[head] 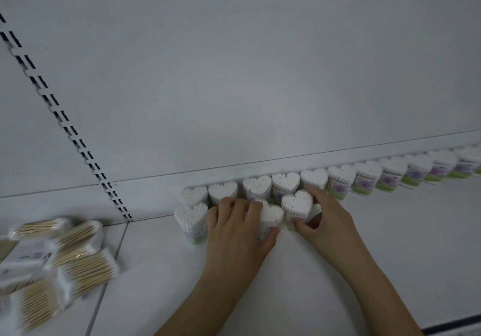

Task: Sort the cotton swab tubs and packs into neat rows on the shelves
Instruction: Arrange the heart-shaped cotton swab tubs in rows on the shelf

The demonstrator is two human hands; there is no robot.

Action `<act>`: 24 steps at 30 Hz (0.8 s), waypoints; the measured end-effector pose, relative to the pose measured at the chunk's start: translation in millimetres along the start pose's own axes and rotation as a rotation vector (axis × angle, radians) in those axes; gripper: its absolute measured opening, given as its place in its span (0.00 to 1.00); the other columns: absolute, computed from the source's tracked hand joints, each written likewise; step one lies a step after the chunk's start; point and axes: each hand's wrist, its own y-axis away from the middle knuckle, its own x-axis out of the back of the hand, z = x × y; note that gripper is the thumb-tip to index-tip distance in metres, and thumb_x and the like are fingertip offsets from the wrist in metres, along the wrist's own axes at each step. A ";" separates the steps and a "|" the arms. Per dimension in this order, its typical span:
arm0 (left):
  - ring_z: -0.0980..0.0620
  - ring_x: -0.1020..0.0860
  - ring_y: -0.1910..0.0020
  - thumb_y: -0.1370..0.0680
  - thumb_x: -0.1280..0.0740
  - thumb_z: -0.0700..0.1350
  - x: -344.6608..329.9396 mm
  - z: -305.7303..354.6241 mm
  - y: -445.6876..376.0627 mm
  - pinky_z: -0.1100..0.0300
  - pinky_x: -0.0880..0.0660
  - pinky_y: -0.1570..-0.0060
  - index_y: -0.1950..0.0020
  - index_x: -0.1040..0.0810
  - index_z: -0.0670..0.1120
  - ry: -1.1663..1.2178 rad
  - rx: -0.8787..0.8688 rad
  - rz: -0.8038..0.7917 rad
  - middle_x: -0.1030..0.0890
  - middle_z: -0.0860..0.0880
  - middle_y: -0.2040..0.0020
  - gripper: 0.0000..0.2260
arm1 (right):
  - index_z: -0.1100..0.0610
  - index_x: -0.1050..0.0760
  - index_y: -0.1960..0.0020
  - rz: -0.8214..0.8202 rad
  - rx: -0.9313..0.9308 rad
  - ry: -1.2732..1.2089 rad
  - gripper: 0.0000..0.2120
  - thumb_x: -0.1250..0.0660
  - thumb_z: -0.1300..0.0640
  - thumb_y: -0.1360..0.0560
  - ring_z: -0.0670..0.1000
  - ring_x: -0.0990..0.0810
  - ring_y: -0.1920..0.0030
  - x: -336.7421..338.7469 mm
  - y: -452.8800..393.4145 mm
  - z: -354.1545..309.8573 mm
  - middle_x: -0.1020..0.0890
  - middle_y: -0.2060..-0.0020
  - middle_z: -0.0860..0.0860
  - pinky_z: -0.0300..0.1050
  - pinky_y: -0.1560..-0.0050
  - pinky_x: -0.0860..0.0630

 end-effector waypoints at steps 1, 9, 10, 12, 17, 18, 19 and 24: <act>0.43 0.26 0.48 0.28 0.33 0.60 1.7 1.0 1.3 0.49 0.34 0.50 0.45 0.21 0.49 0.005 -0.007 0.001 0.20 0.49 0.50 0.19 | 0.45 0.29 0.32 -0.010 0.000 -0.005 0.28 0.24 0.53 0.30 0.38 0.22 0.58 -0.4 -0.1 1.4 0.22 0.49 0.44 0.24 0.57 0.31; 0.42 0.25 0.48 0.28 0.31 0.59 -7.2 -6.0 -7.0 0.48 0.34 0.48 0.51 0.23 0.46 -0.018 0.006 0.038 0.22 0.47 0.49 0.17 | 0.48 0.26 0.38 0.014 0.026 -0.041 0.25 0.22 0.52 0.32 0.41 0.22 0.62 -9.0 -7.8 2.0 0.21 0.52 0.43 0.25 0.59 0.31; 0.41 0.25 0.50 0.29 0.32 0.60 -8.3 -5.5 -10.2 0.47 0.33 0.49 0.52 0.23 0.46 -0.034 0.030 0.032 0.22 0.47 0.51 0.18 | 0.49 0.26 0.39 0.028 0.027 -0.029 0.25 0.21 0.52 0.32 0.42 0.22 0.60 -10.6 -9.7 2.4 0.21 0.51 0.44 0.26 0.59 0.32; 0.42 0.26 0.52 0.30 0.33 0.62 -10.0 -4.2 -16.1 0.48 0.34 0.50 0.52 0.24 0.45 -0.059 0.066 0.011 0.23 0.46 0.52 0.20 | 0.50 0.26 0.38 0.045 0.014 -0.010 0.26 0.21 0.51 0.33 0.47 0.23 0.57 -13.2 -12.5 2.0 0.21 0.51 0.47 0.28 0.59 0.33; 0.44 0.27 0.47 0.29 0.36 0.69 1.0 -10.8 -21.3 0.48 0.34 0.46 0.46 0.23 0.48 0.029 0.081 -0.039 0.23 0.48 0.46 0.27 | 0.48 0.34 0.28 -0.023 0.034 0.050 0.38 0.22 0.45 0.33 0.44 0.27 0.49 -10.7 -8.1 2.8 0.27 0.41 0.45 0.40 0.52 0.31; 0.44 0.27 0.45 0.29 0.37 0.70 7.8 -15.7 -19.9 0.48 0.34 0.45 0.43 0.23 0.48 0.058 0.083 -0.029 0.23 0.49 0.44 0.28 | 0.46 0.39 0.25 -0.056 0.029 0.089 0.42 0.23 0.42 0.33 0.44 0.28 0.50 -7.1 -5.8 3.0 0.30 0.39 0.44 0.43 0.51 0.29; 0.45 0.27 0.43 0.29 0.36 0.69 15.2 -21.8 -17.7 0.49 0.33 0.44 0.41 0.23 0.49 0.076 0.070 -0.013 0.23 0.50 0.43 0.28 | 0.44 0.42 0.23 -0.075 0.013 0.143 0.45 0.24 0.40 0.33 0.46 0.25 0.53 -3.0 -3.4 2.3 0.32 0.36 0.45 0.46 0.53 0.26; 0.46 0.26 0.43 0.29 0.34 0.66 42.1 -57.8 -3.6 0.50 0.34 0.44 0.43 0.22 0.50 -0.029 -0.080 -0.021 0.22 0.53 0.45 0.24 | 0.47 0.38 0.25 0.081 0.017 0.270 0.40 0.25 0.44 0.32 0.52 0.22 0.51 5.4 3.1 -14.1 0.33 0.36 0.48 0.46 0.59 0.27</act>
